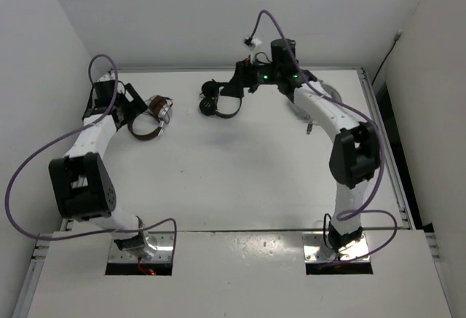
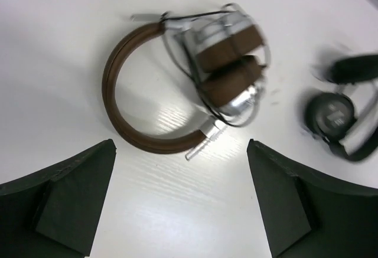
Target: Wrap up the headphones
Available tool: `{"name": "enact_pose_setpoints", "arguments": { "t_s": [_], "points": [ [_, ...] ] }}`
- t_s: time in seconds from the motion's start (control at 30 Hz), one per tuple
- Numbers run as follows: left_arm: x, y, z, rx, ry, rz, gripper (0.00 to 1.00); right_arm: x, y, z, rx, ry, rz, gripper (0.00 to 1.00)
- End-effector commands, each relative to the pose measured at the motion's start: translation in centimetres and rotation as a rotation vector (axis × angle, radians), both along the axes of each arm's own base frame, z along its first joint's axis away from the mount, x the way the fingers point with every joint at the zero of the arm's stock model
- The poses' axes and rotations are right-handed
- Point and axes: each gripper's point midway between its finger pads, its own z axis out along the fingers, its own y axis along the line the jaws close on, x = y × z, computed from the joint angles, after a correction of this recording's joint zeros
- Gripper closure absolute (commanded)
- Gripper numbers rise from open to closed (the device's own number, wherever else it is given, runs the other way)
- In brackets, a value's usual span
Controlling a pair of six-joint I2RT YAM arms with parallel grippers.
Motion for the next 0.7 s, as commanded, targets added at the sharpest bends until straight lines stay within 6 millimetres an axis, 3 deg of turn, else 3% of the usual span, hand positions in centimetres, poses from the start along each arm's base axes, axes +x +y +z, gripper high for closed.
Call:
{"name": "enact_pose_setpoints", "arguments": {
  "t_s": [0.0, 0.03, 0.07, 0.1, 0.13, 0.17, 0.2, 0.23, 0.27, 0.33, 0.37, 0.4, 0.43, 0.47, 0.5, 0.67],
  "points": [
    [-1.6, -1.7, 5.2, 0.141, -0.087, -0.24, 0.01, 0.8, -6.1, 1.0, -0.226, -0.222, -0.1, 0.15],
    [-2.8, -2.1, 6.1, 0.203, -0.094, -0.33, 0.01, 1.4, -8.3, -0.1, -0.285, -0.225, -0.157, 0.14],
    [-3.6, -3.0, 6.1, 0.199, -0.097, -0.393, 0.01, 0.9, -9.8, 1.1, -0.307, -0.273, -0.182, 0.13],
    [-4.3, -3.4, 6.2, 0.211, -0.098, -0.433, 0.01, 0.9, -11.2, 1.0, -0.351, -0.31, -0.2, 0.13],
    [-4.9, -3.7, 6.3, 0.227, -0.109, -0.464, 0.01, 0.9, -13.8, -0.5, -0.404, -0.287, -0.258, 0.13],
    [-6.1, -4.0, 6.1, 0.253, -0.114, -0.497, 0.01, 0.5, -15.2, -0.7, -0.417, -0.289, -0.275, 0.13],
    [-6.8, -4.2, 5.8, 0.259, -0.114, -0.516, 0.01, -0.2, -17.1, 0.4, -0.431, -0.316, -0.322, 0.11],
    [-7.4, -4.3, 5.3, 0.271, -0.108, -0.528, 0.01, -1.2, -18.7, -1.7, -0.453, -0.264, -0.34, 0.11],
    [-7.9, -4.5, 4.8, 0.285, -0.103, -0.556, 0.01, -1.2, -21.7, -2.2, -0.466, -0.238, -0.404, 0.11],
    [-9.5, -5.1, 3.4, 0.267, -0.101, -0.573, 0.01, -3.1, -24.7, -3.7, -0.485, -0.185, -0.462, 0.11],
    [-9.6, -5.3, 3.3, 0.271, -0.121, -0.578, 0.01, -3.3, -27.4, -4.1, -0.494, -0.162, -0.527, 0.11],
    [-10.2, -5.8, 2.1, 0.257, -0.117, -0.603, 0.01, -4.0, -28.6, -4.7, -0.501, -0.137, -0.553, 0.11],
    [-10.3, -6.0, 2.2, 0.268, -0.13, -0.619, 0.01, -5.1, -29.7, -6.4, -0.516, -0.098, -0.567, 0.11],
    [-10.4, -6.1, 2.6, 0.277, -0.144, -0.633, 0.01, -5.8, -31.7, -6.1, -0.518, -0.095, -0.626, 0.11],
    [-10.4, -6.3, 2.6, 0.285, -0.15, -0.655, 0.01, -7.1, -32.3, -7.7, -0.525, -0.055, -0.638, 0.11],
    [-10.3, -6.5, 2.0, 0.3, -0.134, -0.688, 0.01, -8.6, -34.0, -7.9, -0.566, -0.076, -0.717, 0.11]
  ]
}}
